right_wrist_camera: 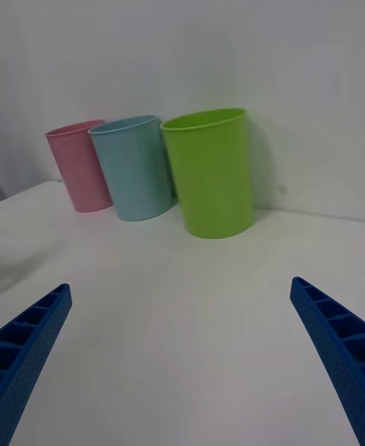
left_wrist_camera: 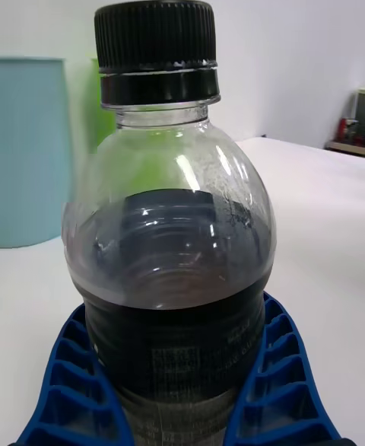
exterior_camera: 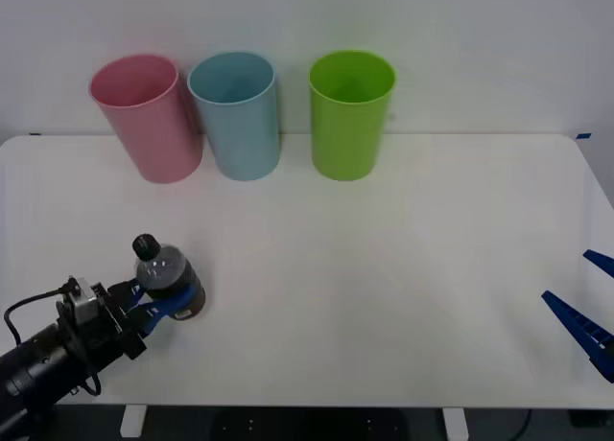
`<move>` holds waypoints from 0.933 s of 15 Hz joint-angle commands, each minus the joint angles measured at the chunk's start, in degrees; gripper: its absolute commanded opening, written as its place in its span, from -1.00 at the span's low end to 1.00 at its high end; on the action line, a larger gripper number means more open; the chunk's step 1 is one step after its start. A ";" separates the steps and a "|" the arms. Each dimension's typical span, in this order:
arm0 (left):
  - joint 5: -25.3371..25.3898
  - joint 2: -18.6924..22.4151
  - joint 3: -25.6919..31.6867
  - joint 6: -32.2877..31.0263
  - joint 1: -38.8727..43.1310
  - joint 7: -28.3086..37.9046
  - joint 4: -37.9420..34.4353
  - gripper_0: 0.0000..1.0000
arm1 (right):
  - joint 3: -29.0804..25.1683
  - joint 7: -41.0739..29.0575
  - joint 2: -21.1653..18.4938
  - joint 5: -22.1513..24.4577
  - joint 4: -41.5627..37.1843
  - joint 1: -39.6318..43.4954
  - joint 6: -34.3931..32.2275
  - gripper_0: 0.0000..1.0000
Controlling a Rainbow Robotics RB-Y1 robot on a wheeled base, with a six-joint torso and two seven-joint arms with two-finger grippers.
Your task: Grasp the object on the table and drop it into the matching bin: aluminum can to the light blue bin, PET bottle to the pink bin.
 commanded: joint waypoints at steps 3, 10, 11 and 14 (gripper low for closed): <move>4.76 0.14 0.51 10.12 4.61 2.70 -9.27 -1.00 | 0.00 0.00 0.00 0.00 0.00 0.00 0.00 1.00; 7.75 0.23 4.29 21.89 5.84 8.67 -18.23 -1.00 | 0.00 0.00 0.00 0.00 0.00 0.00 0.00 1.00; 6.34 0.41 5.08 23.04 5.31 11.84 -19.73 -1.00 | 0.00 0.00 0.00 0.00 0.00 0.00 0.00 1.00; 5.02 0.67 5.96 24.88 1.18 17.46 -20.17 -1.00 | 0.00 0.00 0.00 0.00 0.00 0.00 0.00 1.00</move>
